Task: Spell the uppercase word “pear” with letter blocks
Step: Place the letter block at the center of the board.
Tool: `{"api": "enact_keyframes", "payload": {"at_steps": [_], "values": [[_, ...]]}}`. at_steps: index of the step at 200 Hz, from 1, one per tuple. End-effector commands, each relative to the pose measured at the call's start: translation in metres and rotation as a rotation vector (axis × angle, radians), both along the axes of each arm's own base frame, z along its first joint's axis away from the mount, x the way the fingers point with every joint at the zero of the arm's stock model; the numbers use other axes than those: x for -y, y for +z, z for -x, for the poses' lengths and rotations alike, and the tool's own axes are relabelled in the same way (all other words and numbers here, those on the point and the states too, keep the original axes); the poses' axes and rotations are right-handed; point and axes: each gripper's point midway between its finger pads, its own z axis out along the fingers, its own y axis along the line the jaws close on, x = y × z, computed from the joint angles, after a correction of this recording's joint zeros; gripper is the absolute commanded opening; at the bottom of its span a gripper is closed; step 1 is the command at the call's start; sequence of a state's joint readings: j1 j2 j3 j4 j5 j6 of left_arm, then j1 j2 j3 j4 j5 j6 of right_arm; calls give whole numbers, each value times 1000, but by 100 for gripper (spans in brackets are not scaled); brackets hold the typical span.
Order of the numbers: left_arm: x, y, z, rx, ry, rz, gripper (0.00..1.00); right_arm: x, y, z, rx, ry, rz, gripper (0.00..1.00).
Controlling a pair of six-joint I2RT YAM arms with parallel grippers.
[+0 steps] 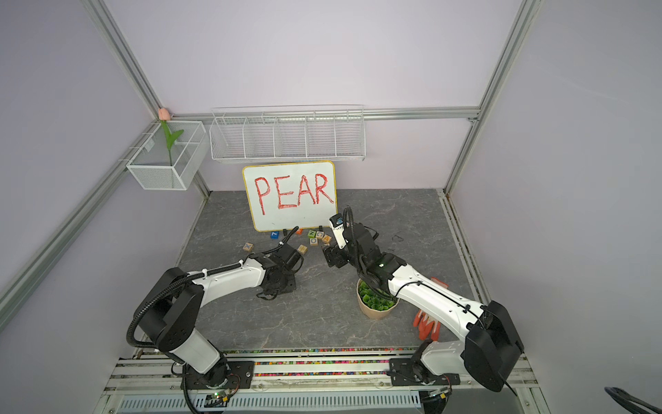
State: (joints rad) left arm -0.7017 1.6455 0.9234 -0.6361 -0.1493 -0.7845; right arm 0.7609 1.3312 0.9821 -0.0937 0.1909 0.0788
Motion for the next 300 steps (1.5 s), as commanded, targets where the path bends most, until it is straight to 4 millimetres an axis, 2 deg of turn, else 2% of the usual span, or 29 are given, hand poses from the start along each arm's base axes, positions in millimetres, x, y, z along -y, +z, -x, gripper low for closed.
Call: {"api": "enact_keyframes", "payload": {"at_steps": [1, 114, 175, 233, 263, 283, 300], "values": [[-16, -9, 17, -61, 11, -51, 32, -5, 3, -3, 4, 1, 3, 89], [-11, -2, 12, -54, 1, -35, 40, -4, -2, -3, 2, -10, 14, 89], [-8, 14, 4, -19, -26, -42, 45, -5, -2, -4, 4, -10, 16, 89], [-1, 33, -6, 29, -35, -16, 46, -3, -2, -4, 10, -17, 18, 89], [3, 54, -21, 96, -63, -16, 47, 4, 2, -8, 30, -55, 30, 89], [15, 69, -37, 149, -104, -4, 48, 15, 5, -13, 47, -103, 41, 89], [33, 79, -54, 191, -167, 25, 50, 24, 6, -17, 55, -147, 54, 89]]}}
